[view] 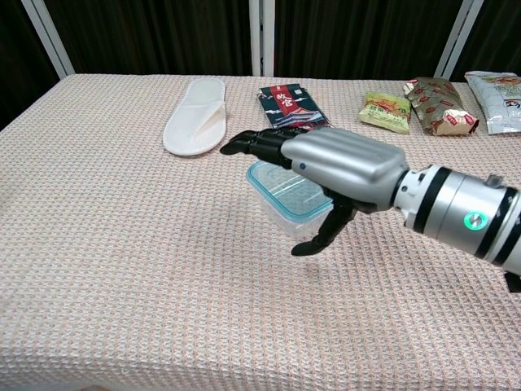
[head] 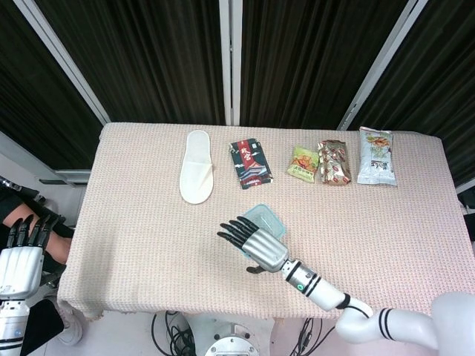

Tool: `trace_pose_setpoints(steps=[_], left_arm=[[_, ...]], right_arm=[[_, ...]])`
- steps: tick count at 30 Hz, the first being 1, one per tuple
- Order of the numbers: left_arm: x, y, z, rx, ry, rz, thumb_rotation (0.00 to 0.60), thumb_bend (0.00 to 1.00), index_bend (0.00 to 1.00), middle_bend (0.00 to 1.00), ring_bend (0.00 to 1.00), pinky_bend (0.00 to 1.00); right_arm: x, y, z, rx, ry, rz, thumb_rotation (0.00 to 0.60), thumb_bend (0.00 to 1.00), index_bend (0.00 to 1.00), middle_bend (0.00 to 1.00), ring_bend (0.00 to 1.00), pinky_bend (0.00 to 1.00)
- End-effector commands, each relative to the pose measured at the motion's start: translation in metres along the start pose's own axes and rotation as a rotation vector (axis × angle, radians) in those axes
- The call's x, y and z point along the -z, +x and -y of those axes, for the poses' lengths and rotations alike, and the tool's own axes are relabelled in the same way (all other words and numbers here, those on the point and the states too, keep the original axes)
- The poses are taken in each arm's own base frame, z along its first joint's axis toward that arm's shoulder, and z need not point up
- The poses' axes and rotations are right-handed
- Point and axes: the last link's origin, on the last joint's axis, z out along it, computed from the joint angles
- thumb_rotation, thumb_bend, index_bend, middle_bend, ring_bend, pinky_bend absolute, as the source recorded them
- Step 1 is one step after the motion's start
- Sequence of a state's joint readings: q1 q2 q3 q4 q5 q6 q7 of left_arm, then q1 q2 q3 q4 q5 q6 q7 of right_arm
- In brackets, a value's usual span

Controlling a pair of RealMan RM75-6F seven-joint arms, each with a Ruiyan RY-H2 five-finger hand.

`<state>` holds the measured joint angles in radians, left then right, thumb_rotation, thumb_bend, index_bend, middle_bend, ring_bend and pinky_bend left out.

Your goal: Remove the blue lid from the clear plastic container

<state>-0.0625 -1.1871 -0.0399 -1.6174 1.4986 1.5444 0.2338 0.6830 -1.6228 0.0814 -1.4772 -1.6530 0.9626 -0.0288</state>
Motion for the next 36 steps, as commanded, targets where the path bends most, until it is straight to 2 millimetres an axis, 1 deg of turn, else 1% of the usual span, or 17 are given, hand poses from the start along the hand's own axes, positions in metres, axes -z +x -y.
trace_pose_setpoints(steps=[1, 3, 4, 7, 9, 12, 15, 17, 20, 27, 32, 34, 36], left_arm=[[-0.001, -0.001, -0.001, 0.002, -0.004, 0.003, 0.600, 0.00, 0.12, 0.09, 0.00, 0.02], [-0.003, -0.003, -0.003, 0.002, -0.010, 0.006, 0.600, 0.00, 0.12, 0.09, 0.00, 0.02], [-0.003, -0.003, -0.003, 0.001, -0.012, 0.008, 0.600, 0.00, 0.12, 0.09, 0.00, 0.02], [-0.004, -0.003, -0.005, -0.003, -0.014, 0.008, 0.600, 0.00, 0.12, 0.09, 0.00, 0.02], [-0.005, -0.002, -0.005, -0.004, -0.012, 0.007, 0.600, 0.00, 0.12, 0.09, 0.00, 0.02], [-0.006, -0.002, -0.007, -0.007, -0.011, 0.014, 0.600, 0.00, 0.12, 0.09, 0.00, 0.02], [-0.007, -0.003, -0.007, -0.010, -0.010, 0.021, 0.600, 0.00, 0.12, 0.09, 0.00, 0.02], [-0.007, -0.003, -0.008, -0.009, -0.008, 0.023, 0.600, 0.00, 0.12, 0.09, 0.00, 0.02], [-0.007, -0.003, -0.007, -0.011, -0.002, 0.024, 0.600, 0.00, 0.12, 0.09, 0.00, 0.02], [-0.011, -0.005, -0.011, -0.008, -0.017, 0.030, 0.600, 0.00, 0.12, 0.09, 0.00, 0.02], [-0.015, -0.003, -0.016, -0.011, -0.043, 0.026, 0.600, 0.00, 0.12, 0.09, 0.00, 0.02], [-0.019, -0.003, -0.020, -0.015, -0.068, 0.027, 0.600, 0.00, 0.12, 0.09, 0.00, 0.02], [-0.026, -0.002, -0.028, -0.030, -0.117, 0.033, 0.600, 0.00, 0.12, 0.09, 0.00, 0.02]], right_arm=[[0.017, 0.044, -0.015, -0.192, -0.041, 0.010, 0.600, 0.11, 0.00, 0.09, 0.00, 0.00], [0.011, 0.058, -0.027, -0.235, -0.074, 0.011, 0.600, 0.25, 0.00, 0.15, 0.00, 0.00], [0.007, 0.062, -0.032, -0.259, -0.088, 0.022, 0.600, 0.36, 0.00, 0.17, 0.00, 0.00], [-0.014, 0.073, -0.044, -0.333, -0.128, 0.069, 0.600, 0.56, 0.00, 0.20, 0.00, 0.00], [-0.030, 0.077, -0.053, -0.345, -0.155, 0.092, 0.600, 0.63, 0.00, 0.21, 0.00, 0.00], [-0.050, 0.078, -0.061, -0.353, -0.188, 0.121, 0.600, 0.72, 0.00, 0.21, 0.00, 0.00], [-0.062, 0.076, -0.067, -0.362, -0.215, 0.165, 0.600, 0.80, 0.00, 0.23, 0.00, 0.00], [-0.063, 0.074, -0.070, -0.356, -0.228, 0.190, 0.600, 0.82, 0.00, 0.25, 0.00, 0.00], [-0.057, 0.073, -0.076, -0.354, -0.254, 0.213, 0.600, 0.82, 0.00, 0.27, 0.00, 0.00], [-0.023, 0.070, -0.087, -0.372, -0.305, 0.246, 0.600, 0.82, 0.00, 0.29, 0.00, 0.00], [0.003, 0.066, -0.088, -0.394, -0.325, 0.262, 0.600, 0.82, 0.00, 0.29, 0.00, 0.00], [0.011, 0.067, -0.087, -0.398, -0.320, 0.243, 0.600, 0.82, 0.00, 0.29, 0.00, 0.00], [0.017, 0.071, -0.085, -0.431, -0.304, 0.184, 0.600, 0.82, 0.00, 0.29, 0.00, 0.00]])
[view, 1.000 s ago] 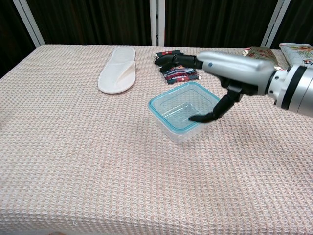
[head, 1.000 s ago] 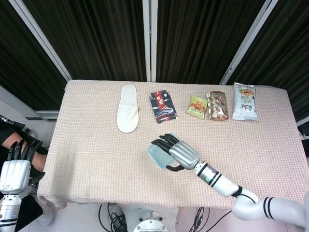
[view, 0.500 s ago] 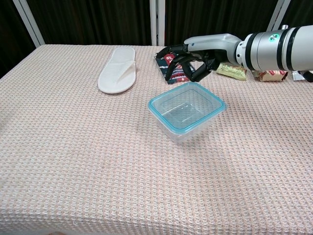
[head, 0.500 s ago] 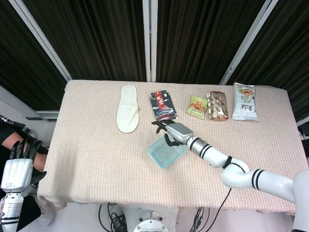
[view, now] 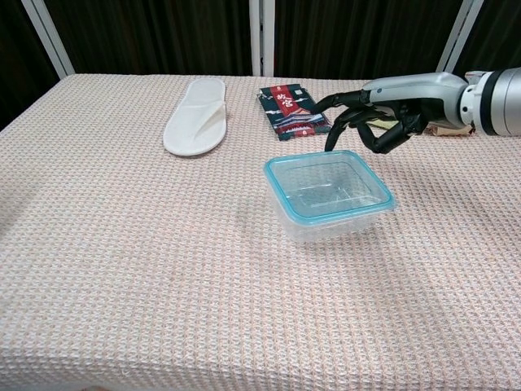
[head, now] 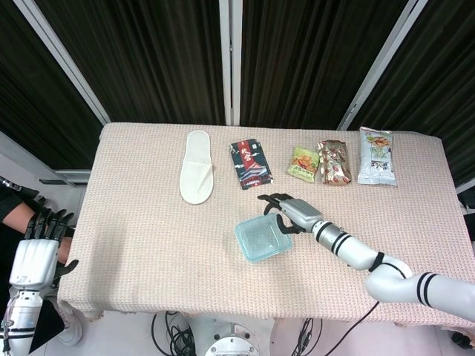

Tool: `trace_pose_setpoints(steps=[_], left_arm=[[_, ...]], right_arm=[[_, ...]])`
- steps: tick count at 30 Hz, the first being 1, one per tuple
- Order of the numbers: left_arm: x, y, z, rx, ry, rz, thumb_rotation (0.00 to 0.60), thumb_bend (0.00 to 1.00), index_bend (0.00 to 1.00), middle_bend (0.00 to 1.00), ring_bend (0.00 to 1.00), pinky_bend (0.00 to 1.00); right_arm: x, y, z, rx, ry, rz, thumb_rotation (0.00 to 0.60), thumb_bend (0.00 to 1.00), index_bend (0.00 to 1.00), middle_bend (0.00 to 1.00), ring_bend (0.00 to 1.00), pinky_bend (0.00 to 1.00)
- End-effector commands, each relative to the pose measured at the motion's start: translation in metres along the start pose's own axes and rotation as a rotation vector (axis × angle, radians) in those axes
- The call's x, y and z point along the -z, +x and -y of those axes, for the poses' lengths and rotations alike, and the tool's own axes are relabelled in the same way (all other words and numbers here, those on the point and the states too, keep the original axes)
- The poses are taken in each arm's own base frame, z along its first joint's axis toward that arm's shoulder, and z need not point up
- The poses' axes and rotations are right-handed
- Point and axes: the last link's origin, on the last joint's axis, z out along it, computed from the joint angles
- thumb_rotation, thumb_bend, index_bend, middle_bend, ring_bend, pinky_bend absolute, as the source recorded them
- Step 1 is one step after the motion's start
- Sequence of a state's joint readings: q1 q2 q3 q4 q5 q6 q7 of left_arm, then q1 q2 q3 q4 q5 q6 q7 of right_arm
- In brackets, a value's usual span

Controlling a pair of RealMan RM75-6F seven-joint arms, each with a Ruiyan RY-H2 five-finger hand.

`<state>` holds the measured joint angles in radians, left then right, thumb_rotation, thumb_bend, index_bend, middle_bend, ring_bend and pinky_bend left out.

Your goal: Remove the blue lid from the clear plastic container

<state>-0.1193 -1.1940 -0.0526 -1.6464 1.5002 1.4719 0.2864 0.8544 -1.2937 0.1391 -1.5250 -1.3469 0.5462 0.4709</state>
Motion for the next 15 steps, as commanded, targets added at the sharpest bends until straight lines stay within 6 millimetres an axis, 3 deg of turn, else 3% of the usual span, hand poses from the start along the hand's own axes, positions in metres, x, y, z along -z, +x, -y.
trace_pose_setpoints(steps=[1, 5, 8, 11, 15], left_arm=[[-0.012, 0.003, -0.012, -0.022, -0.078, 0.005, 0.600, 0.00, 0.12, 0.09, 0.00, 0.02], [-0.032, 0.011, -0.034, -0.022, -0.198, 0.017, 0.600, 0.00, 0.12, 0.09, 0.00, 0.02], [-0.045, 0.015, -0.045, -0.020, -0.249, 0.021, 0.600, 0.00, 0.12, 0.09, 0.00, 0.02], [-0.054, 0.015, -0.063, 0.009, -0.303, 0.034, 0.600, 0.00, 0.12, 0.09, 0.00, 0.02], [-0.059, 0.014, -0.113, 0.102, -0.481, 0.095, 0.600, 0.00, 0.12, 0.09, 0.00, 0.02]], right_arm=[[0.016, 0.002, -0.001, -0.053, 0.042, -0.066, 0.600, 0.81, 0.00, 0.29, 0.00, 0.00], [0.034, 0.013, -0.006, -0.051, 0.070, -0.146, 0.600, 0.66, 0.00, 0.28, 0.00, 0.00], [0.050, 0.020, -0.015, 0.000, 0.059, -0.219, 0.600, 0.36, 0.00, 0.26, 0.00, 0.00], [0.074, 0.026, -0.028, 0.078, 0.018, -0.322, 0.600, 0.32, 0.00, 0.23, 0.00, 0.00], [0.110, 0.031, -0.045, 0.129, -0.064, -0.465, 0.600, 0.28, 0.00, 0.18, 0.00, 0.00]])
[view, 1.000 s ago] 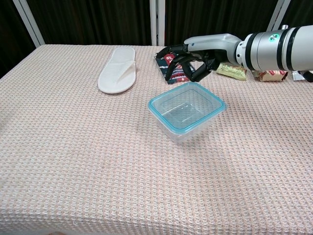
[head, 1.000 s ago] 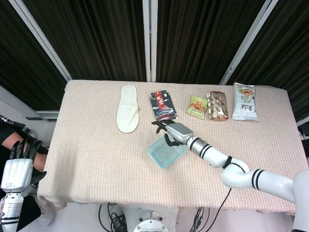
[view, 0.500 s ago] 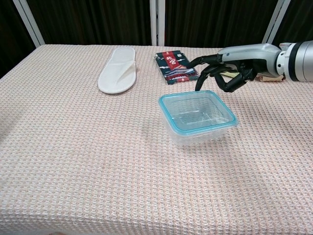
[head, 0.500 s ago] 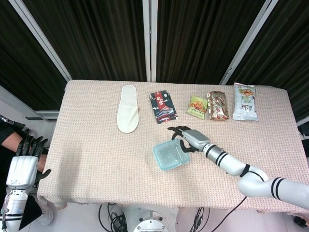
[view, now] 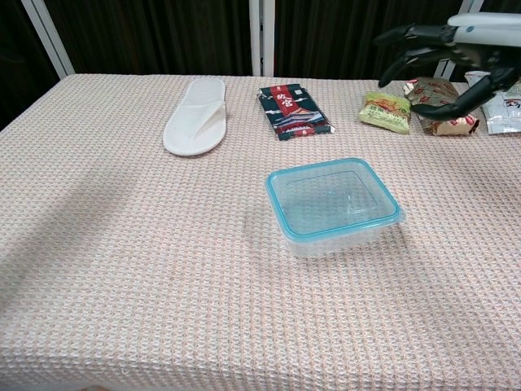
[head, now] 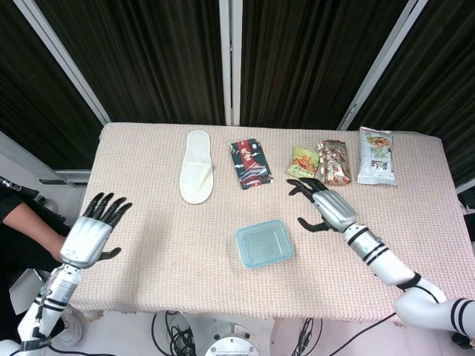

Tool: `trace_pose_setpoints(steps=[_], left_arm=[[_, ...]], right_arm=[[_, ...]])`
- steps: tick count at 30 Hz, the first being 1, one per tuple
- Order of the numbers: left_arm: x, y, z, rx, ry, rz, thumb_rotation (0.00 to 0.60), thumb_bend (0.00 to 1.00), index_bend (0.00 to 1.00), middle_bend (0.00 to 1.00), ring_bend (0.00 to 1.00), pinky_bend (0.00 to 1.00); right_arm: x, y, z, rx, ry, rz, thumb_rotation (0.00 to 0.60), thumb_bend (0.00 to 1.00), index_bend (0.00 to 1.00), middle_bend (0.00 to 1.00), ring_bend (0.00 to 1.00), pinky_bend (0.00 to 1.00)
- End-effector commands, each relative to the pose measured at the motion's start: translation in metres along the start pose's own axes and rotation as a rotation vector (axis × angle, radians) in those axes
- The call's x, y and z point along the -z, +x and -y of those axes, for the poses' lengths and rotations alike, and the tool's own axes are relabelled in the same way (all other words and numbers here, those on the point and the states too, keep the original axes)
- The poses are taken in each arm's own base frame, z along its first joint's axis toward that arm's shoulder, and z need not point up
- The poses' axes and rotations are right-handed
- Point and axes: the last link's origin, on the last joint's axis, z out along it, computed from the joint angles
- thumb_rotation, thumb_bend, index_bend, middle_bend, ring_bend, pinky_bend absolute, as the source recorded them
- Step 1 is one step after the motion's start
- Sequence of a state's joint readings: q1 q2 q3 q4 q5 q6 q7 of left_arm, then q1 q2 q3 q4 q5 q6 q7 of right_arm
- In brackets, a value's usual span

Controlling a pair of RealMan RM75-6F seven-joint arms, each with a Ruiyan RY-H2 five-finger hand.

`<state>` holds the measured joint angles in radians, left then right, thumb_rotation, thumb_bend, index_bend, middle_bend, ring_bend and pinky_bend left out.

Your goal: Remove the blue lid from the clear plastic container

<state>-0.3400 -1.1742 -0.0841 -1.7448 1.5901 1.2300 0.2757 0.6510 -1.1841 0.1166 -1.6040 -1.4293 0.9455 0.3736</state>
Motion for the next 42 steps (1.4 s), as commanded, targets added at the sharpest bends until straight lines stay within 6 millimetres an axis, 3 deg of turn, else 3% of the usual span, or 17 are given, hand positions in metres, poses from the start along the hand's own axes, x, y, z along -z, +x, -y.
trace_pose_setpoints(steps=[1, 6, 12, 21, 29, 35, 42], left_arm=[[-0.020, 0.000, -0.045, 0.082, -0.180, 0.038, 0.600, 0.00, 0.11, 0.09, 0.00, 0.02], [-0.046, -0.004, -0.112, 0.103, -0.438, 0.077, 0.600, 0.00, 0.11, 0.08, 0.00, 0.02], [-0.077, -0.015, -0.181, 0.112, -0.621, 0.101, 0.600, 0.00, 0.10, 0.07, 0.00, 0.01], [-0.114, -0.044, -0.243, 0.089, -0.645, 0.150, 0.600, 0.00, 0.08, 0.05, 0.00, 0.00], [-0.140, -0.052, -0.261, 0.141, -0.539, 0.169, 0.600, 0.00, 0.07, 0.03, 0.00, 0.00], [-0.159, -0.050, -0.241, 0.119, -0.414, 0.150, 0.600, 0.00, 0.07, 0.03, 0.00, 0.00], [-0.163, -0.048, -0.214, 0.175, -0.306, 0.218, 0.600, 0.00, 0.07, 0.03, 0.00, 0.00]], right_arm=[[0.042, 0.017, -0.021, 0.071, -0.097, -0.144, 0.600, 0.28, 0.00, 0.16, 0.00, 0.00], [0.074, 0.031, -0.033, 0.079, -0.153, -0.241, 0.600, 0.26, 0.00, 0.12, 0.00, 0.00], [0.095, 0.034, -0.048, 0.077, -0.213, -0.270, 0.600, 0.24, 0.00, 0.08, 0.00, 0.00], [0.112, 0.033, -0.063, 0.039, -0.239, -0.305, 0.600, 0.23, 0.00, 0.07, 0.00, 0.00], [0.121, 0.031, -0.069, 0.024, -0.254, -0.321, 0.600, 0.23, 0.00, 0.06, 0.00, 0.00], [0.124, 0.028, -0.071, 0.011, -0.253, -0.330, 0.600, 0.23, 0.00, 0.06, 0.00, 0.00], [0.124, 0.024, -0.071, 0.007, -0.245, -0.322, 0.600, 0.23, 0.00, 0.06, 0.00, 0.00]])
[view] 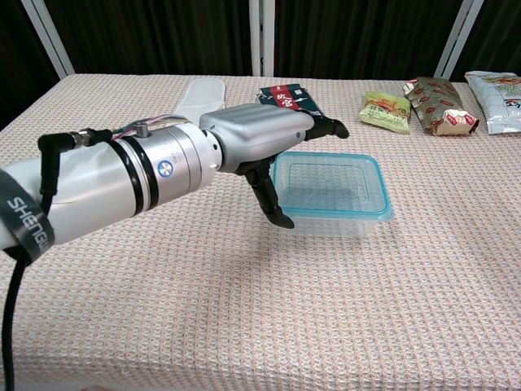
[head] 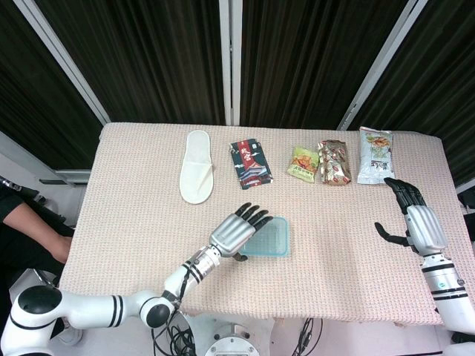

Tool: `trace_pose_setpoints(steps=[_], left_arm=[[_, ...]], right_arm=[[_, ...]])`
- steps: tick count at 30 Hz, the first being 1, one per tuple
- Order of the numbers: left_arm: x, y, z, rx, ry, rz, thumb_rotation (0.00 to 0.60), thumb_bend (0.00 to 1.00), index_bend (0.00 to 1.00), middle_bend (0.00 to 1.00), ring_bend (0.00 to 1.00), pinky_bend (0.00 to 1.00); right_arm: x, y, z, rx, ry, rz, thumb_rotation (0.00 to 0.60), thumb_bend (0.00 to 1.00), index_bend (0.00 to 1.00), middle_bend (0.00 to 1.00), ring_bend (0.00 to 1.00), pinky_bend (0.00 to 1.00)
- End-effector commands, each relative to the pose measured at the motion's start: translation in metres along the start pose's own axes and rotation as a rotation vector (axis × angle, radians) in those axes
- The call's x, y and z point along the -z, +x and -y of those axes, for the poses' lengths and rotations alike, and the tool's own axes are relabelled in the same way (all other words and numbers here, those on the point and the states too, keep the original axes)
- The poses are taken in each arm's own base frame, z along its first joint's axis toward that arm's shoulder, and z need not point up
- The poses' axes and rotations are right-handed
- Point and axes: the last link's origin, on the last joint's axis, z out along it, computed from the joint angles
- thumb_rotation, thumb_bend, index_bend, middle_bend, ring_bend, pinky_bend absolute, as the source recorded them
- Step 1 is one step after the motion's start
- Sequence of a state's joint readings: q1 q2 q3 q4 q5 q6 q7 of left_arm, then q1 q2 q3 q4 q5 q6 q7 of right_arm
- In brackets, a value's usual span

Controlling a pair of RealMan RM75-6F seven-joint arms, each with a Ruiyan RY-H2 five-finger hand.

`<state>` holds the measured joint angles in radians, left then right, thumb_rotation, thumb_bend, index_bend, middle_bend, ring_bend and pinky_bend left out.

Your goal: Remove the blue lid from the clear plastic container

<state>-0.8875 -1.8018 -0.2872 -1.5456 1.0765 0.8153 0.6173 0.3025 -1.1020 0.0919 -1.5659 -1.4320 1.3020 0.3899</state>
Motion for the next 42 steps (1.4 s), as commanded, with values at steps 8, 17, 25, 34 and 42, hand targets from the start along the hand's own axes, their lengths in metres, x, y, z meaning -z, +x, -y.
trace_pose_setpoints(steps=[8, 17, 25, 34, 42], left_arm=[[-0.002, 0.010, 0.003, 0.069, 0.036, 0.098, 0.600, 0.00, 0.06, 0.02, 0.00, 0.00], [-0.016, 0.015, 0.004, 0.097, 0.098, 0.136, 0.600, 0.00, 0.05, 0.01, 0.00, 0.00], [-0.023, 0.012, 0.006, 0.146, 0.109, 0.204, 0.600, 0.00, 0.05, 0.05, 0.00, 0.02], [-0.028, 0.011, 0.009, 0.174, 0.142, 0.178, 0.600, 0.00, 0.20, 0.27, 0.17, 0.09], [-0.025, 0.006, 0.010, 0.147, 0.145, 0.165, 0.600, 0.00, 0.24, 0.31, 0.20, 0.10]], right_arm=[[0.002, -0.004, 0.001, 0.001, 0.010, 0.012, 0.600, 0.23, 0.00, 0.06, 0.00, 0.00], [0.005, -0.004, 0.000, 0.004, 0.013, 0.013, 0.600, 0.23, 0.00, 0.06, 0.00, 0.00], [0.007, -0.011, 0.002, 0.009, 0.031, 0.034, 0.600, 0.23, 0.00, 0.07, 0.00, 0.00], [0.008, -0.036, 0.017, 0.006, 0.124, 0.097, 0.600, 0.23, 0.00, 0.08, 0.00, 0.00], [0.001, -0.097, 0.052, 0.083, 0.326, 0.146, 0.600, 0.20, 0.00, 0.01, 0.00, 0.00]])
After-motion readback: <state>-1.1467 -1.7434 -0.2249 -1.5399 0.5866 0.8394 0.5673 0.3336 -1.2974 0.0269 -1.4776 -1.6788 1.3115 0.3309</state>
